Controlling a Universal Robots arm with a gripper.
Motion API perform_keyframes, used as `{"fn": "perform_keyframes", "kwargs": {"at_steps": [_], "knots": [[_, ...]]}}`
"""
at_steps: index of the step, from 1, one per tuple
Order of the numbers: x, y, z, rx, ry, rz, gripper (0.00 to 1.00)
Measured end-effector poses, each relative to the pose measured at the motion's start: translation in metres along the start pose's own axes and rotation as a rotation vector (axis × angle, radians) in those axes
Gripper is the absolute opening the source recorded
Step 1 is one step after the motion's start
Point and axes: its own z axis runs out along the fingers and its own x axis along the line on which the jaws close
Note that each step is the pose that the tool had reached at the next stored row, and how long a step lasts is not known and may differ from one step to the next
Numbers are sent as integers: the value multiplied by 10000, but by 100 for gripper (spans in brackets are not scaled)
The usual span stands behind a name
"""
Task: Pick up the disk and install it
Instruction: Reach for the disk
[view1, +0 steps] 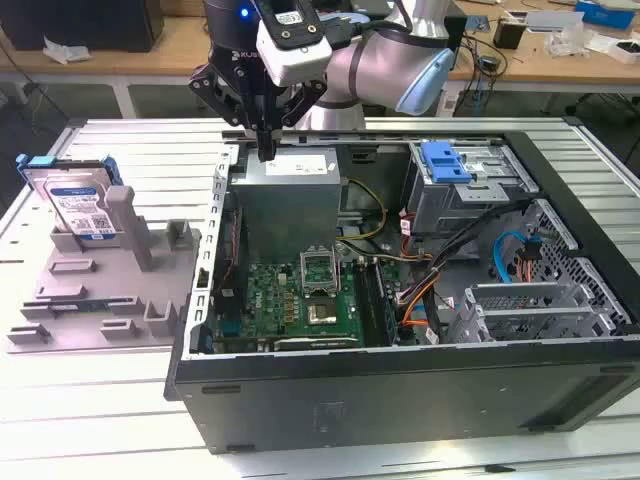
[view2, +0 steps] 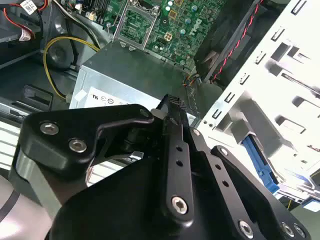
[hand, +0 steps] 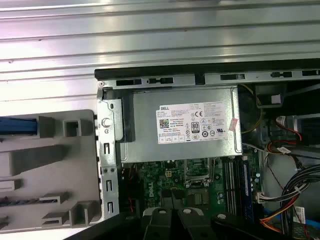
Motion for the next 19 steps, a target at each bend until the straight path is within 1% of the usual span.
{"fn": "perform_keyframes", "kwargs": {"at_steps": [14, 17, 18, 19], "knots": [[1, 1, 0, 1, 0, 0, 11], [25, 34, 1, 0, 0, 2, 11], [42, 51, 1, 1, 0, 3, 11], [79, 77, 2, 1, -1, 4, 11]]}}
